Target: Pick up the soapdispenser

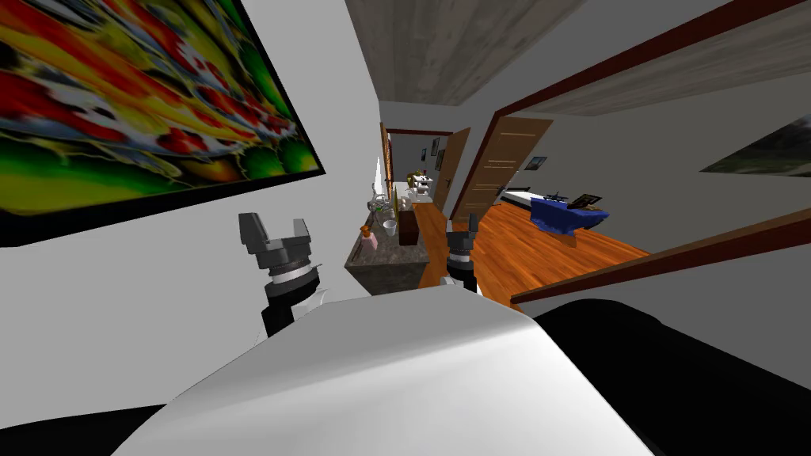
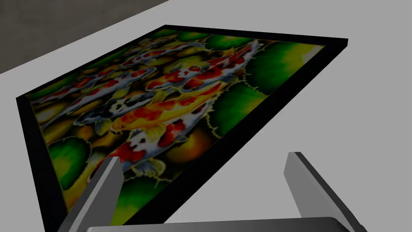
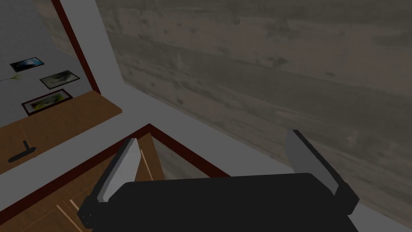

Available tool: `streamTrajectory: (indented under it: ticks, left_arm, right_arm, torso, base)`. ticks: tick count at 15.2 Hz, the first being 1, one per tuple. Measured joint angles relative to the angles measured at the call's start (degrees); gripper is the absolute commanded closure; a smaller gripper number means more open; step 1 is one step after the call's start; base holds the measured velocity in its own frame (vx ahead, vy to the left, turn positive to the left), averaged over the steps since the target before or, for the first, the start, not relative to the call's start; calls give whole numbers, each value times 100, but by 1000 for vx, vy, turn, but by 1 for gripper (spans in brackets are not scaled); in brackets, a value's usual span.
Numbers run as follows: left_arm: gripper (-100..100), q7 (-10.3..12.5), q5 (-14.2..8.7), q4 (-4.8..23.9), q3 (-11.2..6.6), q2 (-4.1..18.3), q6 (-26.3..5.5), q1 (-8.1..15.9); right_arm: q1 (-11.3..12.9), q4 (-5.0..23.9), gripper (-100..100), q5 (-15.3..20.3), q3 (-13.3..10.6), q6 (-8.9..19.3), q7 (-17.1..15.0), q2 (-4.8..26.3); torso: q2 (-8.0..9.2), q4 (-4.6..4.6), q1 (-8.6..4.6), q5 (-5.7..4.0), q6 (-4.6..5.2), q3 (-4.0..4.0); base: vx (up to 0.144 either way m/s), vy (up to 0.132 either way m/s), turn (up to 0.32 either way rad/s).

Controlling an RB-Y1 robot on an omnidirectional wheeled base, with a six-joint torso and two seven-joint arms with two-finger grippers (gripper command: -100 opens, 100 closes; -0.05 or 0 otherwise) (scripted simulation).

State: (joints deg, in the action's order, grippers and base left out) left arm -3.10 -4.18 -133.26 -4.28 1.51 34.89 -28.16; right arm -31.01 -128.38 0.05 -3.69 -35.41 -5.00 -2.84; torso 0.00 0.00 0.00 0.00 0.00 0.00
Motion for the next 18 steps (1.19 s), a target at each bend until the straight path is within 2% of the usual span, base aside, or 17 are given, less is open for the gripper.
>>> streamTrajectory:
  ticks: [7,14,18]
  left_arm:
    - [-100,-115,185,252,-21,661,-153,90]
    - [-100,-370,598,864,-106,1409,-476,241]
    - [-100,-537,849,1252,-121,1700,-639,340]
  right_arm:
    - [0,0,0,0,0,0,0,0]
    - [0,0,0,0,-1,0,0,-1]
    - [0,0,0,0,-1,0,0,0]
  torso:
    - [-1,0,-6,-1,2,-1]
    - [-2,-1,-19,-4,2,-2]
    - [-2,-1,-15,-3,2,-2]
  base:
    - [-1,-15,-38]
    - [1,-42,-77]
    - [1,-40,-74]
